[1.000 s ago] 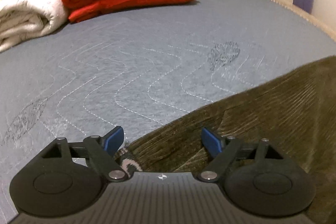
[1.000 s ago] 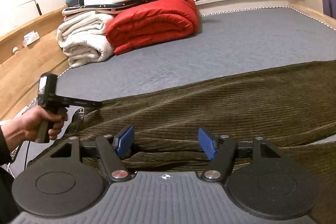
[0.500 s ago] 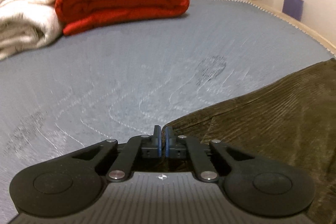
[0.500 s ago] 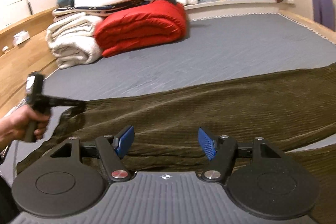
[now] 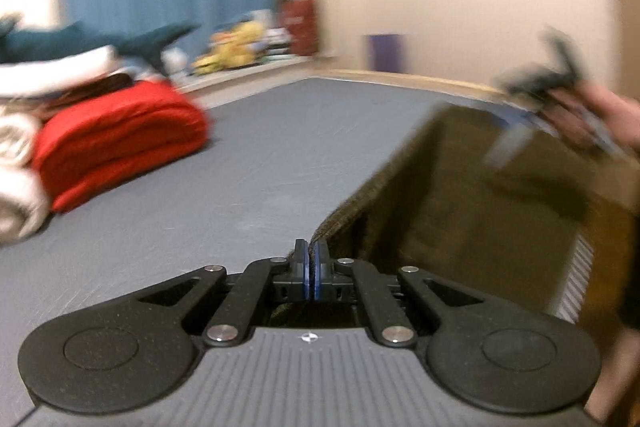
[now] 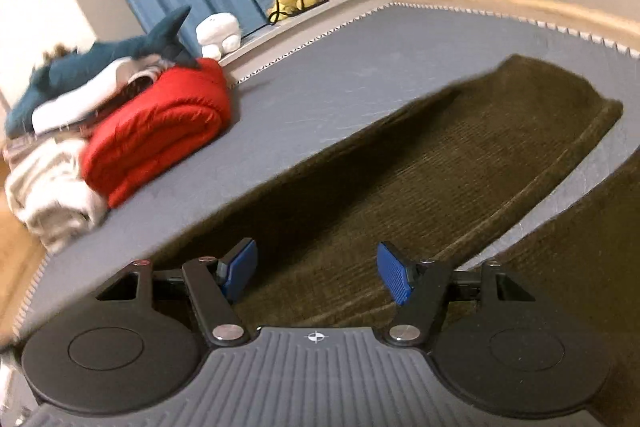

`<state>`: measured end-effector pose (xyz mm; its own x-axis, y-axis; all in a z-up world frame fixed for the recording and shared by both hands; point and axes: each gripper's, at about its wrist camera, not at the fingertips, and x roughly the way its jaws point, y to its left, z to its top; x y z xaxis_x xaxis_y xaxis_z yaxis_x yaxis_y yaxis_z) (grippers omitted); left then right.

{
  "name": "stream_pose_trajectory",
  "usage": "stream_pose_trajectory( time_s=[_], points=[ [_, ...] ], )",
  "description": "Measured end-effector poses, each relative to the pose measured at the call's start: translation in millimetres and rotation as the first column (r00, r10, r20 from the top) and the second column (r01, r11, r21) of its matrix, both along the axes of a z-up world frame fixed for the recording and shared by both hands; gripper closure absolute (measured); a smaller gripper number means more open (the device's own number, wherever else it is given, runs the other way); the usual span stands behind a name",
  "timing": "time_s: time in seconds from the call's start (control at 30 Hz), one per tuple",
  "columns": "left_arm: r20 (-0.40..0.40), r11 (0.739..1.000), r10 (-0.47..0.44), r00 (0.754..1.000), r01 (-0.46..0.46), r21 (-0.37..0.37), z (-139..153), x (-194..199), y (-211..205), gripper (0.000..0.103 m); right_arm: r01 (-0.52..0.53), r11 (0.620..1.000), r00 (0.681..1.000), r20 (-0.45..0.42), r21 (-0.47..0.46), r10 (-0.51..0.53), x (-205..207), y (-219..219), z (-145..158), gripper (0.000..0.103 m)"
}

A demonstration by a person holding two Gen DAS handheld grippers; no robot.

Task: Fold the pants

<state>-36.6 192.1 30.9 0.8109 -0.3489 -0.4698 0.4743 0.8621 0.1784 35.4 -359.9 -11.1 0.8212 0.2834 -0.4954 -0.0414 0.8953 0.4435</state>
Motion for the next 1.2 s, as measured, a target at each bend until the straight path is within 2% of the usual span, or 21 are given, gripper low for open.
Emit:
stream_pose_trajectory(
  time_s=[0.07, 0.1, 0.17, 0.2, 0.3, 0.37, 0.47, 0.57, 0.67, 0.83, 1.0, 1.1, 1.17, 1.2],
  points=[
    [-0.100, 0.999, -0.051, 0.994, 0.052, 0.009, -22.6, -18.8, 5.2, 0.101, 0.009, 0.999, 1.000, -0.022, 0.034, -0.009, 9.2, -19.7, 5.1, 0.034],
    [-0.145, 0.998, -0.043, 0.988, 0.050, 0.046, -35.1, -21.3, 4.1, 0.101, 0.020, 0.998, 0.999, -0.041, 0.053, -0.018, 14.5, -30.8, 5.9, 0.034],
    [-0.229, 0.985, -0.005, 0.973, 0.044, 0.168, -63.1, -22.6, -6.4, 0.103, 0.065, 0.994, 0.995, -0.082, 0.091, -0.058, 24.6, -55.3, 2.7, 0.033],
    [-0.256, 0.979, -0.007, 0.967, 0.059, 0.196, -72.3, -23.6, -10.9, 0.102, 0.095, 0.990, 0.991, -0.100, 0.105, -0.084, 28.9, -67.5, -0.4, 0.033],
    [-0.241, 0.982, -0.075, 0.967, 0.114, 0.149, -71.6, -29.6, -18.8, 0.095, 0.176, 0.974, 0.977, -0.147, 0.144, -0.154, 38.6, -101.4, -24.6, 0.032],
    [-0.216, 0.986, -0.100, 0.971, 0.125, 0.107, -66.7, -25.9, -23.0, 0.074, 0.230, 0.959, 0.957, -0.218, 0.164, -0.193, 46.1, -117.0, -43.8, 0.032],
    [-0.205, 0.983, -0.122, 0.971, 0.147, 0.112, -66.8, -14.2, -35.9, 0.072, 0.300, 0.931, 0.935, -0.257, 0.209, -0.244, 53.4, -134.0, -56.5, 0.032],
    [-0.220, 0.969, -0.165, 0.961, 0.199, 0.143, -75.3, -1.5, -55.4, 0.072, 0.316, 0.934, 0.931, -0.246, 0.169, -0.270, 61.0, -138.0, -61.1, 0.032],
    [-0.247, 0.951, -0.209, 0.946, 0.256, 0.175, -91.8, 9.4, -70.3, 0.072, 0.285, 0.951, 0.939, -0.237, 0.122, -0.251, 70.9, -135.0, -65.3, 0.033],
    [-0.302, 0.931, -0.211, 0.930, 0.285, 0.229, -116.7, 23.2, -74.6, 0.073, 0.226, 0.974, 0.950, -0.228, 0.026, -0.214, 87.2, -117.2, -62.5, 0.033],
    [-0.316, 0.913, -0.184, 0.931, 0.281, 0.295, -131.8, 28.8, -74.0, 0.073, 0.165, 0.979, 0.945, -0.265, -0.120, -0.191, 100.9, -97.0, -67.4, 0.034],
    [-0.304, 0.905, -0.183, 0.935, 0.281, 0.321, -132.5, 25.3, -72.9, 0.076, 0.148, 0.972, 0.942, -0.274, -0.182, -0.194, 107.2, -91.5, -70.6, 0.046],
    [-0.295, 0.903, -0.176, 0.939, 0.273, 0.332, -132.0, 25.1, -72.0, 0.084, 0.156, 0.966, 0.937, -0.278, -0.206, -0.210, 108.4, -93.1, -70.8, 0.065],
    [-0.291, 0.906, -0.168, 0.942, 0.264, 0.332, -130.9, 25.7, -70.7, 0.086, 0.169, 0.965, 0.935, -0.277, -0.201, -0.221, 107.4, -96.3, -70.6, 0.070]
  ],
)
